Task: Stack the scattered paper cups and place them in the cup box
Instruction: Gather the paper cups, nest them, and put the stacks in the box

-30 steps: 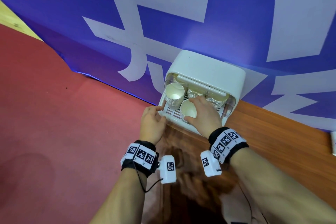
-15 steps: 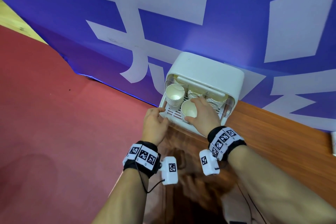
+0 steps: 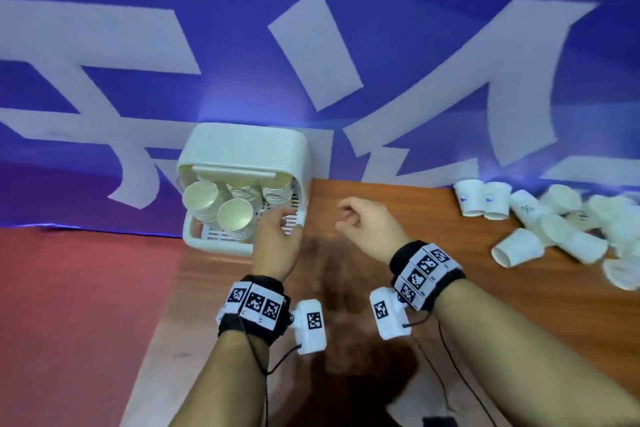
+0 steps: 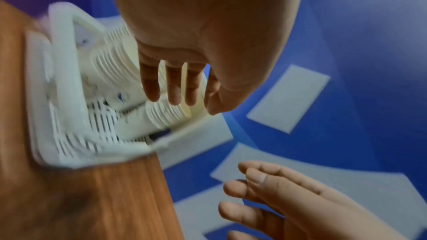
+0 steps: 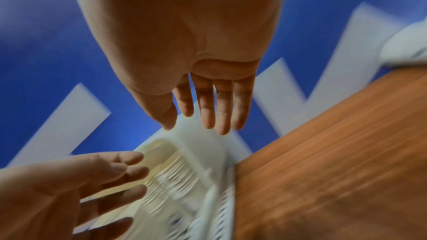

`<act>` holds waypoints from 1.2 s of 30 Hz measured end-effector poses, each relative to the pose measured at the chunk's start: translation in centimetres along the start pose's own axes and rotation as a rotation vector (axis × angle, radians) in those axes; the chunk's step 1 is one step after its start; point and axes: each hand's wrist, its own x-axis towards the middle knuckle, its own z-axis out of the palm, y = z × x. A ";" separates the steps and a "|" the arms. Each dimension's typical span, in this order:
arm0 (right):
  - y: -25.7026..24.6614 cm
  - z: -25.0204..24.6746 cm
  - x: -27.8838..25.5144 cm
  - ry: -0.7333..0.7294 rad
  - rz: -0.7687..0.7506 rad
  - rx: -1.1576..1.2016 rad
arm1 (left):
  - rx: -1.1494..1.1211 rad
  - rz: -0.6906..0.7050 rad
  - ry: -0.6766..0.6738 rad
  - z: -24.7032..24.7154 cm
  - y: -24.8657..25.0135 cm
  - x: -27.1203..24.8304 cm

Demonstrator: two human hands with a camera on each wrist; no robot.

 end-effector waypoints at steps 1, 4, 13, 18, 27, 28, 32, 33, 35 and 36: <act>1.6 -1.7 -1.3 0.028 0.033 0.003 | -0.002 0.033 -0.036 1.9 1.2 -0.4; 6.4 -6.3 -4.9 0.120 0.121 0.013 | -0.015 0.076 -0.128 7.0 5.0 -1.9; 19.3 -16.1 -13.4 0.275 0.251 0.171 | 0.058 0.151 -0.252 19.4 14.7 -7.3; 26.3 -20.4 -17.0 0.277 0.302 0.210 | 0.114 0.166 -0.302 26.8 18.4 -10.0; 36.9 -26.2 -21.1 0.329 0.398 0.278 | 0.241 0.128 -0.426 38.1 22.2 -12.1; 37.9 -26.7 -21.3 0.329 0.409 0.292 | 0.259 0.117 -0.443 39.2 22.4 -12.2; 41.3 -27.6 -21.5 0.325 0.443 0.328 | 0.339 0.077 -0.501 42.4 22.3 -11.9; 42.1 -27.6 -21.3 0.325 0.449 0.326 | 0.358 0.067 -0.508 43.0 22.1 -11.7; 43.3 -27.5 -20.7 0.323 0.461 0.320 | 0.410 0.044 -0.529 43.9 22.0 -11.3; 43.8 -27.3 -20.4 0.324 0.465 0.318 | 0.441 0.035 -0.539 44.3 22.0 -11.1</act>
